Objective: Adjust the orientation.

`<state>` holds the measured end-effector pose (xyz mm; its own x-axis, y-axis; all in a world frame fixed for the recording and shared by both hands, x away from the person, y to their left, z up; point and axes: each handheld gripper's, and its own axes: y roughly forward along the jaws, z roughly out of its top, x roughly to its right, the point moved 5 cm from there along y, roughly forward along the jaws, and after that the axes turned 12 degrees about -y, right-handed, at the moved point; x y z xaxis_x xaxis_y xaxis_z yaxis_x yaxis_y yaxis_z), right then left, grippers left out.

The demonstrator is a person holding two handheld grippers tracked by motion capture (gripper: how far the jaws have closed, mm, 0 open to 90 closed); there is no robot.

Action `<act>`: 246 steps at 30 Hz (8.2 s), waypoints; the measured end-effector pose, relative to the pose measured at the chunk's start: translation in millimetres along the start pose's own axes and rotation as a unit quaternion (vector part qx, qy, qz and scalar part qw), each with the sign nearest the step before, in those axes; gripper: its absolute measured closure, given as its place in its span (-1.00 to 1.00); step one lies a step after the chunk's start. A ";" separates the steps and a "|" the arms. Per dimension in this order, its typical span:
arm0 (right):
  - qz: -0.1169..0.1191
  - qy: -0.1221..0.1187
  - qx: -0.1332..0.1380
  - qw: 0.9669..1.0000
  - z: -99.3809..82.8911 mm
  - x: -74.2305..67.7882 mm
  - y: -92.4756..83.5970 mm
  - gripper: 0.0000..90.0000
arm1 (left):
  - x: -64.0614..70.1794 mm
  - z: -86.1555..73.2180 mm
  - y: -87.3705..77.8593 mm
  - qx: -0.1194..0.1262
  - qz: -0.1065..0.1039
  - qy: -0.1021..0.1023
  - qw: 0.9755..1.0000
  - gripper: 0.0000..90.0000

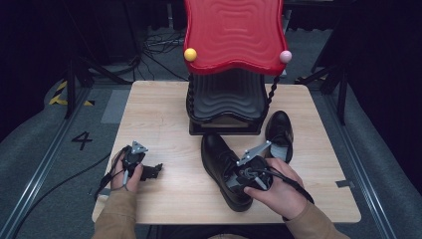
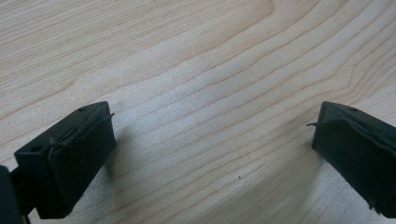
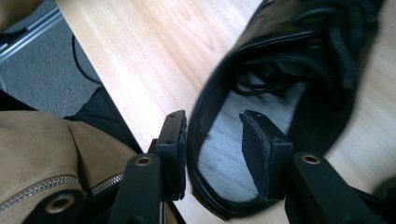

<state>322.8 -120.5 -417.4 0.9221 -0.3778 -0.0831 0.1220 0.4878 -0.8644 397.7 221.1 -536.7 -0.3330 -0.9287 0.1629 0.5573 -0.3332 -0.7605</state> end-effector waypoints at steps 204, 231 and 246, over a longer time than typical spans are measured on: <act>0.011 0.170 -0.032 0.985 -25.7 48.5 2.3 -0.04 | 0.6 1.6 1.6 0.001 0.003 -0.002 1.000 -1.00; -0.070 0.167 -0.128 0.975 -21.5 58.9 43.0 0.58 | 1.1 1.2 1.5 0.001 0.002 -0.004 1.000 -1.00; -0.063 0.169 -0.134 0.974 -20.8 60.4 43.3 0.64 | 1.1 1.2 1.4 0.001 0.002 -0.004 1.000 -1.00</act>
<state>376.1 -138.6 -470.2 0.7269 -0.6812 -0.0871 0.0841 0.2142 -0.9732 399.1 219.4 -536.8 -0.3238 -0.9317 0.1647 0.5599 -0.3290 -0.7604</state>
